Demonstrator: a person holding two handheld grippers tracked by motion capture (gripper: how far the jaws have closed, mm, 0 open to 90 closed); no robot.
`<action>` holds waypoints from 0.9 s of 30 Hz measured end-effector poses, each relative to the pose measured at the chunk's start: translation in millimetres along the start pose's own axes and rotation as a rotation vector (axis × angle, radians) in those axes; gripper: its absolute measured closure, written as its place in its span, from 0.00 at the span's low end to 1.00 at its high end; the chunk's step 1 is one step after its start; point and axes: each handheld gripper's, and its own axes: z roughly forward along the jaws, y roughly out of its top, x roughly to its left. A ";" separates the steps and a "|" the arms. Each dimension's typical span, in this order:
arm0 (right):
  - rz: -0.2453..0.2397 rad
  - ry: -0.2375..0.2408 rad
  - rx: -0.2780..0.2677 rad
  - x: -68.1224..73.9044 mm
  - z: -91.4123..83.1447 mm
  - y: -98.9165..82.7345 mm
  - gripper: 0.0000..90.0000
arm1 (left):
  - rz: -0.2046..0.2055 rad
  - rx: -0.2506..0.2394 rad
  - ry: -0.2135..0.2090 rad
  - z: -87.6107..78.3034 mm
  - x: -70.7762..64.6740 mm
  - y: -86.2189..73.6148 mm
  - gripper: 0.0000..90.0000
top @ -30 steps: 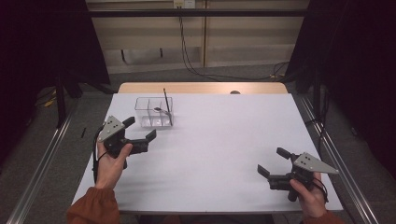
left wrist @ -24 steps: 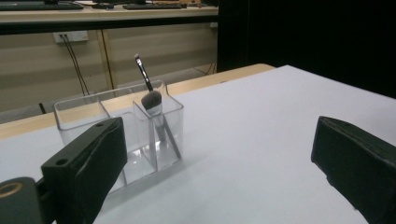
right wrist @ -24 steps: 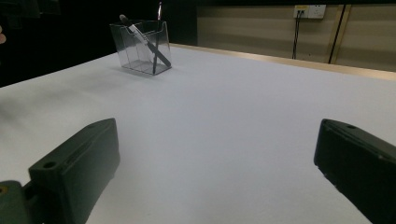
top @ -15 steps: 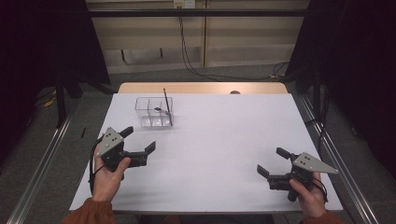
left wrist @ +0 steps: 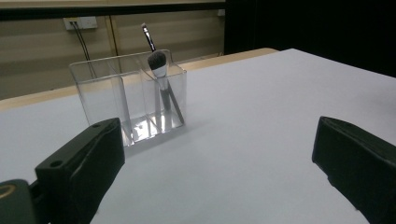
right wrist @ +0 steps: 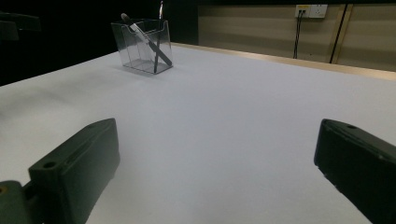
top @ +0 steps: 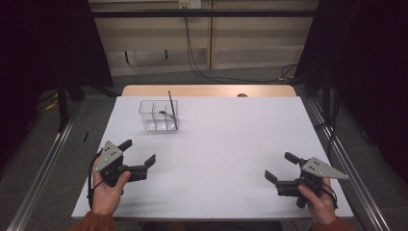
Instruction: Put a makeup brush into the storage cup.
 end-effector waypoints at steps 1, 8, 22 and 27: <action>0.001 -0.001 0.000 -0.1 -0.2 0.0 0.00 | 0.000 -0.001 0.001 -1.1 -1.0 -0.5 0.03; -0.002 -0.002 0.001 -0.7 -0.8 -0.3 0.00 | -0.028 0.003 0.006 -9.2 0.4 -9.3 0.03; -0.009 0.001 0.003 0.0 -0.9 -0.2 0.00 | -0.015 -0.004 0.001 -28.5 -9.4 -20.1 0.03; -0.016 0.003 0.006 0.3 -1.1 -0.5 0.00 | -0.011 -0.010 0.009 -35.3 -10.7 -21.6 0.03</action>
